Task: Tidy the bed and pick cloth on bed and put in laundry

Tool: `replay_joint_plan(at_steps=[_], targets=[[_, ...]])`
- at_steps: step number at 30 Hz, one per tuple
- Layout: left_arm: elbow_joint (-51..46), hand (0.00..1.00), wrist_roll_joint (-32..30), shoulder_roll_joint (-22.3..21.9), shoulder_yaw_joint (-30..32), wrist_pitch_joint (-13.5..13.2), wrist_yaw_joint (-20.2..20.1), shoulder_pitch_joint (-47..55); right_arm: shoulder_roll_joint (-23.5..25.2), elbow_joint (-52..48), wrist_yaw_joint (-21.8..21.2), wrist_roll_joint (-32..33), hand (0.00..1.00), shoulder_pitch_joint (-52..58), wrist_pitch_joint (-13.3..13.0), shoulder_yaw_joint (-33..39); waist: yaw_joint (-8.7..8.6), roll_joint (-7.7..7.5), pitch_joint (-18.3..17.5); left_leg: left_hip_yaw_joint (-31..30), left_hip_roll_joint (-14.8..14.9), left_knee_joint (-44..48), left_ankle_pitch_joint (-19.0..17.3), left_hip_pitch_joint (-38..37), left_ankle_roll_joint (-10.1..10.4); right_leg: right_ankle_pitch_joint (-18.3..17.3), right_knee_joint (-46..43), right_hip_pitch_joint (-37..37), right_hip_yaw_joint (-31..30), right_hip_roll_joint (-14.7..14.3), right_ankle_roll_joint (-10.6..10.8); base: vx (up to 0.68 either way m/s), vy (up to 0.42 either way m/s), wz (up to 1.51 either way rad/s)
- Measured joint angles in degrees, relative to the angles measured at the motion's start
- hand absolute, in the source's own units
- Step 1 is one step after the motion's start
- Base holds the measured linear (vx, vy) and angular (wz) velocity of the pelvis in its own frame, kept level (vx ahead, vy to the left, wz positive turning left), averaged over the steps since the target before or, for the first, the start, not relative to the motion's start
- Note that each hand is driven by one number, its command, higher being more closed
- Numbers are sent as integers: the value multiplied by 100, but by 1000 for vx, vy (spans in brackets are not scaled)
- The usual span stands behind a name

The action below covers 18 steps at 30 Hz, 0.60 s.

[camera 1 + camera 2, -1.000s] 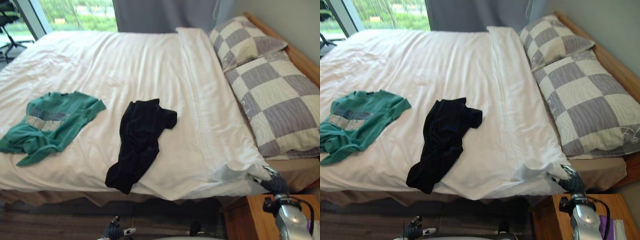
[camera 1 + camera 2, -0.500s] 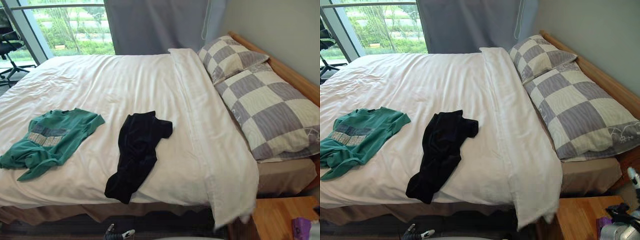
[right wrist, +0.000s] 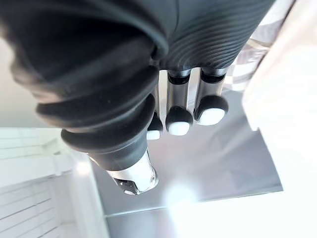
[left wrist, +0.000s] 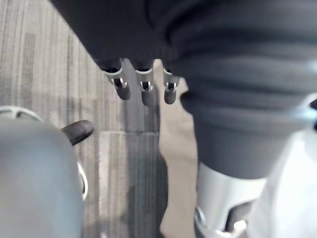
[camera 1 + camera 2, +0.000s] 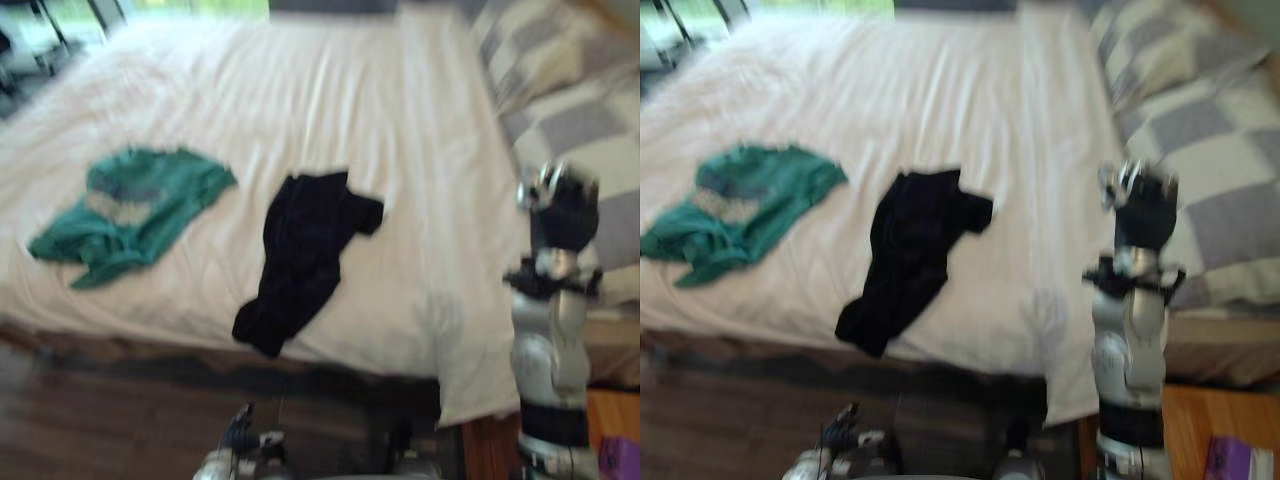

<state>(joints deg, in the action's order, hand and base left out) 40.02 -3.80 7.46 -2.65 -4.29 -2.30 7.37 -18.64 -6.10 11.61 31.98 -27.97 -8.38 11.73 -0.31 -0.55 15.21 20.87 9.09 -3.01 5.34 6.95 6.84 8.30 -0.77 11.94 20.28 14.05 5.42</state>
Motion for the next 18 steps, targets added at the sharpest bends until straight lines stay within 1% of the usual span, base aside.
replay_joint_plan(at_steps=[1,2,3,4,6,7,8,9,10,11,12,13,14,15,16,17,18], targets=[[-125,0,93,-15,-145,71,5,-179,-229,337,163,79,100,-492,-33,18,44,91,353,-41,-44,3,110,167,-92,108,12,139,-4,31,-11,-110,46,19],[-295,0,139,-17,-251,147,8,-308,-416,633,342,195,100,-881,-54,57,127,197,637,-60,-98,6,193,352,-141,187,30,306,-13,71,-30,-101,48,21],[-512,0,240,-10,-350,283,35,-385,-565,881,516,362,100,-1151,-136,90,148,368,845,-120,-136,6,250,579,-186,243,46,479,20,105,-12,-64,35,23],[-717,0,362,10,-407,443,121,-403,-603,1087,733,587,100,-1249,-263,127,182,549,958,-170,-173,6,280,823,-226,266,47,702,35,135,-18,-22,19,20],[-801,0,470,13,-411,566,167,-407,-604,1318,875,723,100,-1229,-339,172,237,687,1027,-169,-211,14,284,1004,-231,267,16,920,-6,171,-18,19,16,1],[-888,0,612,10,-427,619,233,-411,-588,1464,1005,803,100,-1109,-423,266,276,788,1079,-169,-240,94,284,1193,-233,263,-58,1130,-75,224,-14,36,15,-5],[-930,0,656,6,-429,624,238,-411,-557,1465,1028,802,100,-1029,-459,323,287,816,1094,-168,-243,126,284,1255,-233,260,-106,1209,-113,241,-11,41,8,-5],[-1010,0,709,5,-428,629,237,-409,-435,1464,1073,791,100,-859,-571,420,292,862,1140,-160,-251,167,284,1325,-233,211,-234,1344,-198,273,33,44,-3,-6],[-1054,0,726,-5,-422,626,237,-407,-326,1429,1048,763,100,-640,-730,426,295,865,1144,-129,-264,193,284,1361,-233,110,-367,1458,-271,310,30,67,-12,-14],[-1117,0,726,-59,-409,617,240,-405,-141,1229,939,664,100,-402,-983,427,289,865,1145,-50,-281,216,284,1355,-232,-26,-608,1605,-361,363,44,61,-19,-14],[-1146,0,727,-93,-410,590,247,-406,-52,1124,901,627,100,-263,-1149,427,277,864,1146,-14,-296,248,283,1351,-232,-108,-733,1664,-399,403,50,67,-34,-14],[-1186,0,727,-160,-410,504,255,-405,93,1092,789,611,100,-18,-1380,431,271,858,1149,7,-301,311,278,1349,-228,-210,-893,1735,-468,435,39,62,-48,-10],[-1218,0,727,-243,-411,415,272,-405,303,1004,609,609,100,346,-1671,435,265,850,1155,58,-296,351,276,1319,-227,-310,-1014,1768,-515,448,14,59,-52,-8],[-1219,0,727,-254,-411,397,274,-403,336,980,579,608,100,398,-1710,436,262,849,1155,65,-294,354,275,1315,-227,-321,-1026,1771,-521,447,13,47,-48,-16],[-1229,0,728,-342,-418,318,276,-403,616,805,328,623,100,823,-2014,433,253,815,1171,175,-269,358,254,1252,-217,-383,-1096,1799,-616,419,28,37,-39,-29],[-1226,0,736,-413,-421,302,280,-388,822,727,150,645,100,1126,-2200,432,240,799,1179,283,-214,365,129,1158,-191,-415,-1129,1794,-675,363,40,28,-29,-37],[-1223,0,770,-443,-429,300,295,-386,913,723,44,713,100,1289,-2273,430,224,789,1180,325,-194,365,54,1108,-184,-426,-1128,1779,-710,330,55,25,-6,-39]])
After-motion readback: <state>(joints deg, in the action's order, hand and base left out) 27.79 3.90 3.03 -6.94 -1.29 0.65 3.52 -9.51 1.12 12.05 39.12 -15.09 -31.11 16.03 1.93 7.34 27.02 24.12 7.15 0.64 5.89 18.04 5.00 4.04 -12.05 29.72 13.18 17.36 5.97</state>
